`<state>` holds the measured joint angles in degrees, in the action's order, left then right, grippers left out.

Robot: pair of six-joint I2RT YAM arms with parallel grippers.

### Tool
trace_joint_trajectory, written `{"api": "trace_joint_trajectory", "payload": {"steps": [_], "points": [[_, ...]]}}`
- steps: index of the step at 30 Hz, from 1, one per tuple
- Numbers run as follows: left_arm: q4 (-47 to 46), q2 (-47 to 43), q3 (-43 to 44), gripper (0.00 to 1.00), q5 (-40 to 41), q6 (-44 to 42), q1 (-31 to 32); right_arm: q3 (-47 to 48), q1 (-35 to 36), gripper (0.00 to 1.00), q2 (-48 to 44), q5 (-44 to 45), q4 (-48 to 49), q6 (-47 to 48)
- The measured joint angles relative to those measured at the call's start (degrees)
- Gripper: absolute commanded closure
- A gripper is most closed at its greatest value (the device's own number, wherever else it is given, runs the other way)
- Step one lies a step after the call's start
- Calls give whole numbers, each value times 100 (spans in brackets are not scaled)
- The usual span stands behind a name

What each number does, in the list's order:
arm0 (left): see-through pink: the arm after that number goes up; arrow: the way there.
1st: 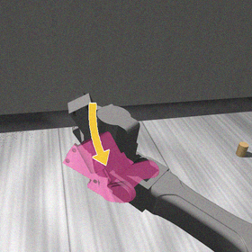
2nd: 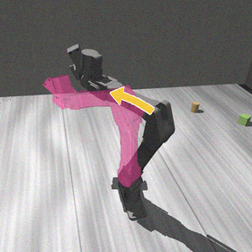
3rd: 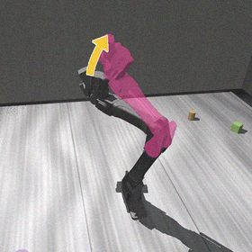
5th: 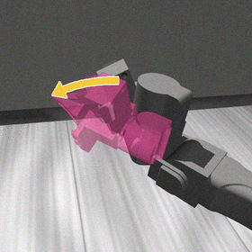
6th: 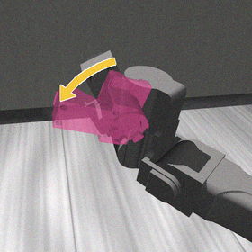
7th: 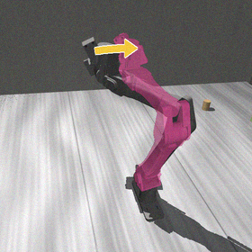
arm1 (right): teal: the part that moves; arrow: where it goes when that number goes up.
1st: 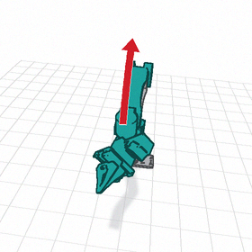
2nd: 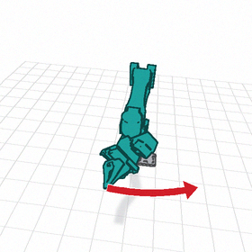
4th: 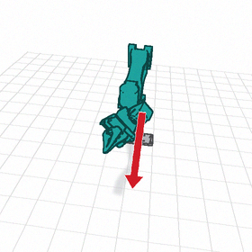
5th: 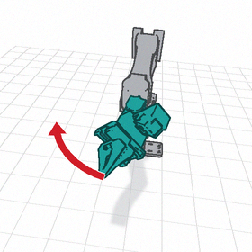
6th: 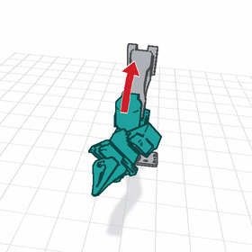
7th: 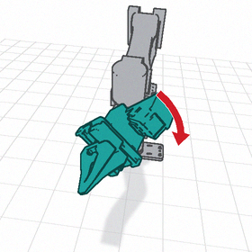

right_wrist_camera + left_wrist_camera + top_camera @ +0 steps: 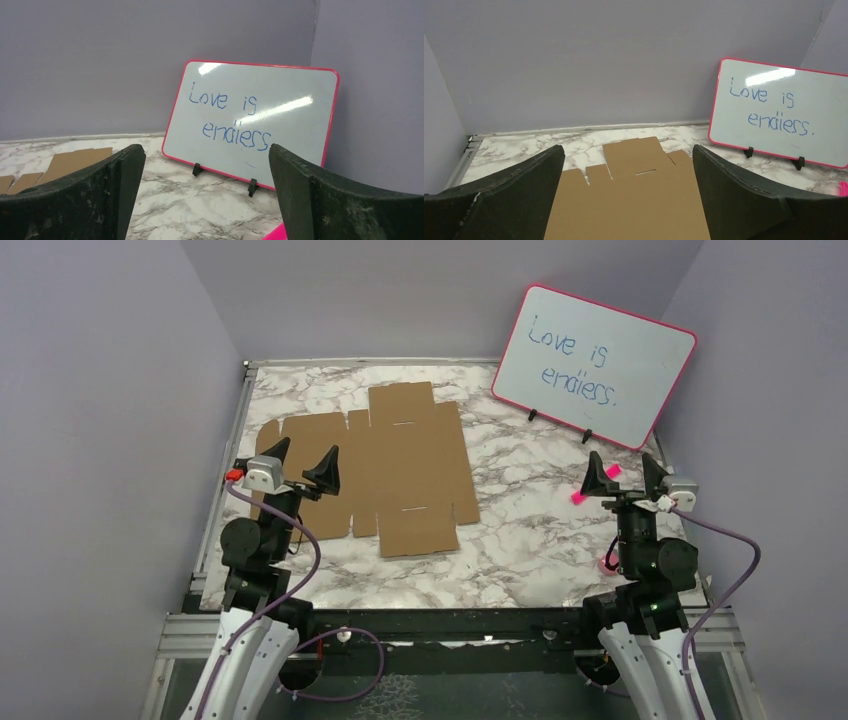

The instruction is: Fold the paper box

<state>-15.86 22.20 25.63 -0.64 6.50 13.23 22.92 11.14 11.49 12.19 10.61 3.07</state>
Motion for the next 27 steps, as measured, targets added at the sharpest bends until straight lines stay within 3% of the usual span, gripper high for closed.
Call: {"api": "trace_joint_trajectory", "payload": {"steps": [8,16,22,27], "points": [[-22,431,0,1,-142,2,0,4,0,0,13,-4,-63,-28],[544,817,345,1,-452,7,0,289,0,0,439,-243,-356,-321],[1300,1633,1008,1,-1399,7,0,590,0,0,730,-664,-728,-535],[1816,2188,1069,1,-2127,184,31,916,0,0,1121,-984,-1095,-787]]}}
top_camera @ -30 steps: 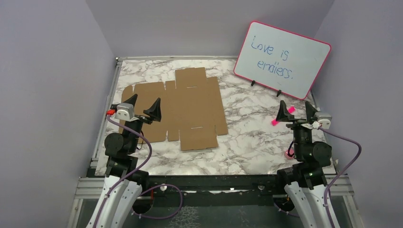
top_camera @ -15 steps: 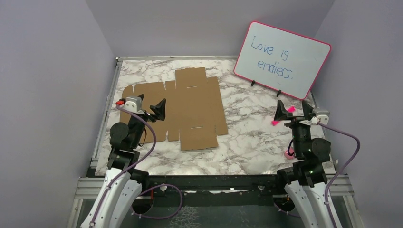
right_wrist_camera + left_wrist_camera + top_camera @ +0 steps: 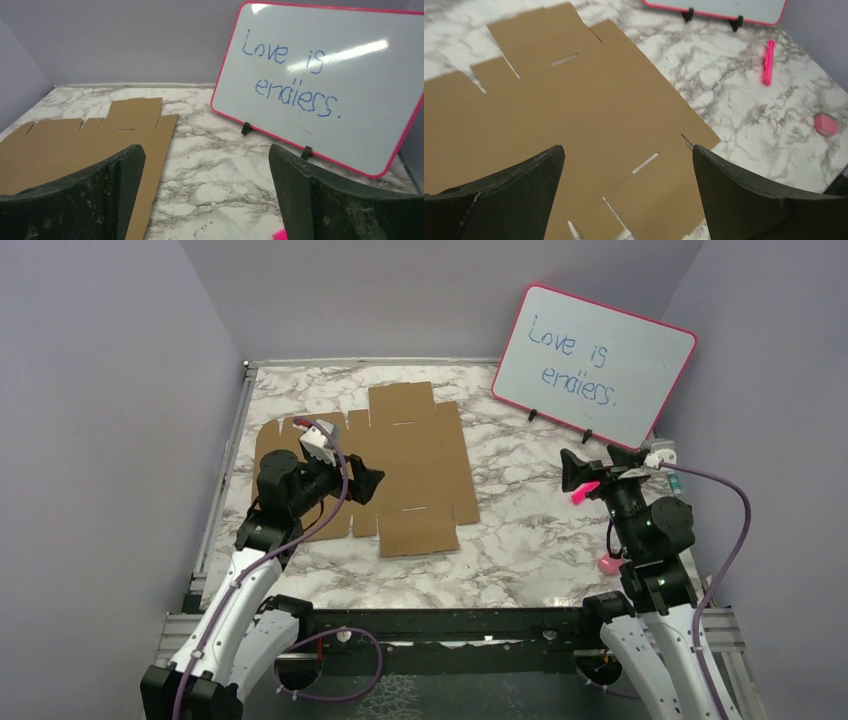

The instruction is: Fold the paper box

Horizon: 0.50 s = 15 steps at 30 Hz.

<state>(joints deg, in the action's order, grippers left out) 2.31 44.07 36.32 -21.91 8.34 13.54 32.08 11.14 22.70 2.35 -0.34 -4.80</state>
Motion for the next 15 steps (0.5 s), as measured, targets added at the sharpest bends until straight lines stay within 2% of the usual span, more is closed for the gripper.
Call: {"api": "trace_joint_trajectory", "payload": {"steps": [4,9,12,15], "points": [[232,391,0,1,-319,389,85,323,0,0,612,-398,-345,-317],[358,667,-66,1,-348,887,275,437,0,0,1718,-922,-804,-879],[352,839,-201,1,-304,1226,321,179,0,0,2223,-1303,-874,-1335],[361,1147,-413,1,-269,1582,352,-313,0,0,2321,-1670,-791,-1834]]}}
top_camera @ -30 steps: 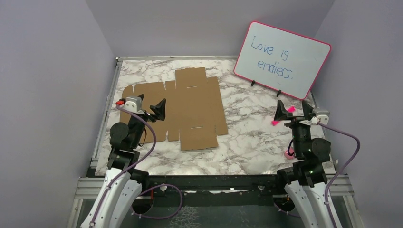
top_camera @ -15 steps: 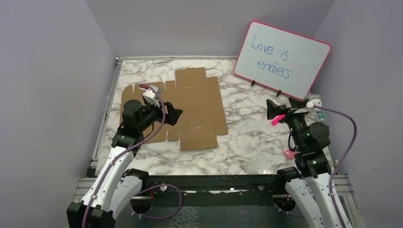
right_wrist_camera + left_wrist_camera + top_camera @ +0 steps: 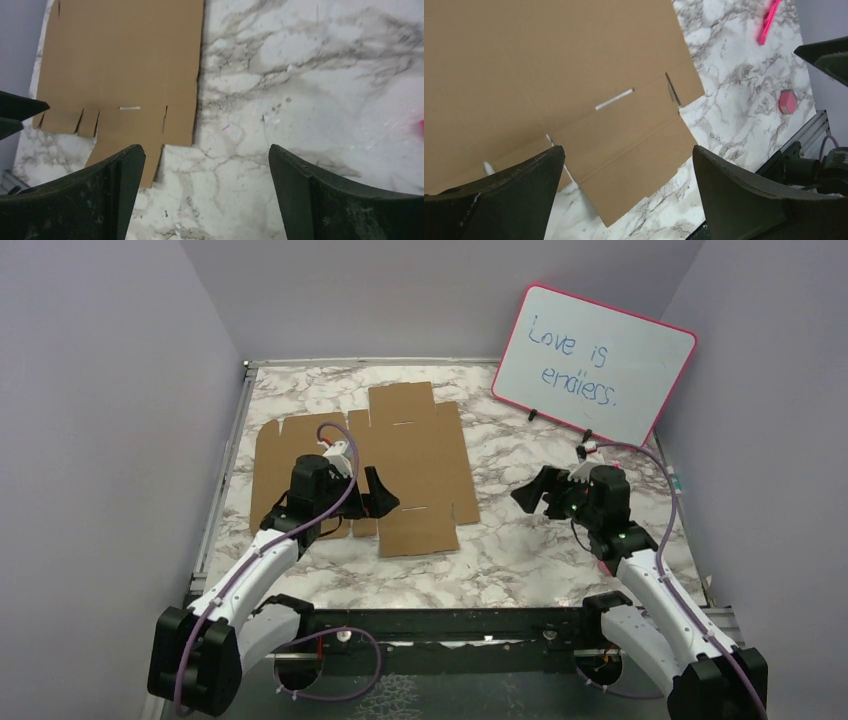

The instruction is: Fold the paper box

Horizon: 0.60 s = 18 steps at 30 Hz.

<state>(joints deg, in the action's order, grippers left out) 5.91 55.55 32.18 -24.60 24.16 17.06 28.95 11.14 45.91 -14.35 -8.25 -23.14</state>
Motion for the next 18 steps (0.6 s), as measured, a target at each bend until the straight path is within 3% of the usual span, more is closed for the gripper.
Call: {"api": "trace_joint_trajectory", "payload": {"steps": [7,18], "points": [[63,647,-369,6,103,599,463,-1049,11,7,708,-850,1165,-1228],[39,1272,-372,31,258,944,1447,-1480,518,18,2535,-1392,3320,-2507]]}}
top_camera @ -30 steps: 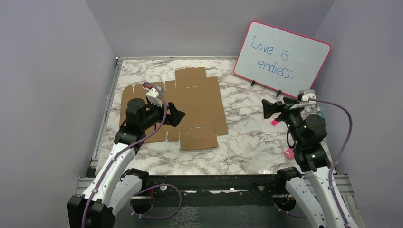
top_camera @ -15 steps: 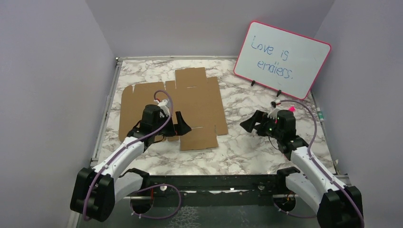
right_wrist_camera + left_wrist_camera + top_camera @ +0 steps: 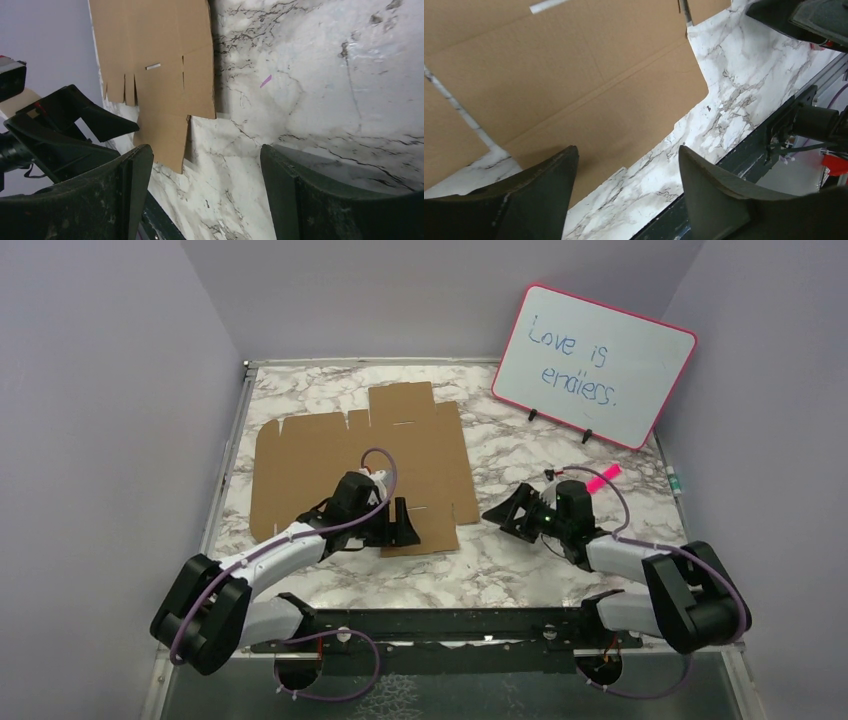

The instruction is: Fold the paper box

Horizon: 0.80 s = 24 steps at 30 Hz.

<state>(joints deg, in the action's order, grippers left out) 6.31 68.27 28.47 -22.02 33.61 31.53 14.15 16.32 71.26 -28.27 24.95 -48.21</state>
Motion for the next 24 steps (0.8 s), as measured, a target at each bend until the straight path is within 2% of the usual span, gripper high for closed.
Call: {"api": "trace_joint_trajectory", "payload": {"steps": [7,15,19,24], "points": [[-50,212,-9,43,-2,107,400,-13,404,28,1016,-68,1237,-522],[-308,660,-26,47,-31,210,734,212,645,37,2103,-131,2409,-1014],[-662,907,15,48,-142,284,844,450,654,41,2413,-116,2540,-1095],[-1097,1373,225,52,-251,389,977,973,660,56,2610,118,2201,-1003]]}}
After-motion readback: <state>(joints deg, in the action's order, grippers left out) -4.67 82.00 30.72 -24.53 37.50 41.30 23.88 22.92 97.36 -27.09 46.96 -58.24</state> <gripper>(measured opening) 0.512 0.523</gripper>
